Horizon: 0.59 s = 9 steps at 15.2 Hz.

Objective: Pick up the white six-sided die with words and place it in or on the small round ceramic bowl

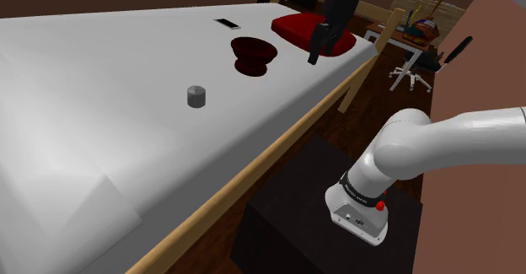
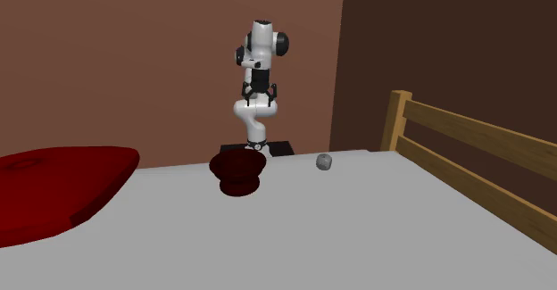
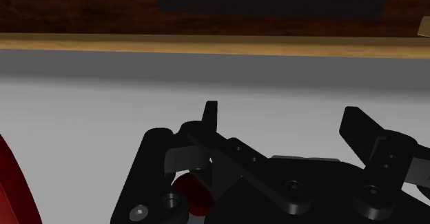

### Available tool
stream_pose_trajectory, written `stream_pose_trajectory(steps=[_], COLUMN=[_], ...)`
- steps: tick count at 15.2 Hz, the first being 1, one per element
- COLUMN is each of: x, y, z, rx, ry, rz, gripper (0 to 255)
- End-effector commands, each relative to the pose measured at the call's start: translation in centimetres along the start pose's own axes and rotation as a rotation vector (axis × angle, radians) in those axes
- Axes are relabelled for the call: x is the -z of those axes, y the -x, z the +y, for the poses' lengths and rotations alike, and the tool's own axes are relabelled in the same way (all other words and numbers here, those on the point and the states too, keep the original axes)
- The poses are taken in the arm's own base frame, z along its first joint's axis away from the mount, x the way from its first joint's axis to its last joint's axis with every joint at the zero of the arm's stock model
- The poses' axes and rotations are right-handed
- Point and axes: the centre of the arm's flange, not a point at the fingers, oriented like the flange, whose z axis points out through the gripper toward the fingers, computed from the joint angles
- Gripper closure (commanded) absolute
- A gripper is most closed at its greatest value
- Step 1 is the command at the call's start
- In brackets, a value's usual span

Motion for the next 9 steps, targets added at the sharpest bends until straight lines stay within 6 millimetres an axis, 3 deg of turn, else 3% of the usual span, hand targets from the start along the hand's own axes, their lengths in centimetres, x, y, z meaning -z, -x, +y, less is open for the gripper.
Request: stream_pose_trajectory(steps=[1, 9], x=[0.0, -3.8], y=[0.0, -7.2], z=[0.0, -6.4], rx=[0.0, 0.035], ry=[0.0, -0.024], rz=[0.0, 0.002], gripper=[0, 0])
